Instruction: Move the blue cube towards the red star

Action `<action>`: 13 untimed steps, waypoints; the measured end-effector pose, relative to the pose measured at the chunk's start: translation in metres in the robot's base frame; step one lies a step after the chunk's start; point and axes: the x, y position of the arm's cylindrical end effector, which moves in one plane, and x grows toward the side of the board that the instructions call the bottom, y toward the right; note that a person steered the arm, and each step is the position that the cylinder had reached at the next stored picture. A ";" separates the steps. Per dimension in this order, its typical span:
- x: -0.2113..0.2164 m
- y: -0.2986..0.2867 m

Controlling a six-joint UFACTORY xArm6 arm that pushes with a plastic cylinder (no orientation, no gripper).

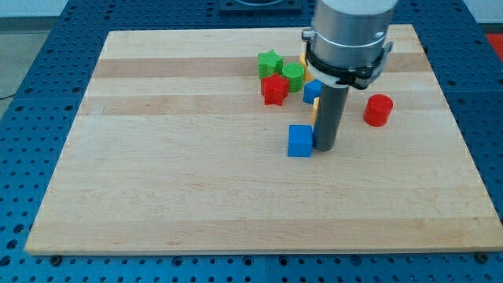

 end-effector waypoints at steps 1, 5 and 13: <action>0.006 -0.012; 0.001 -0.062; -0.028 -0.037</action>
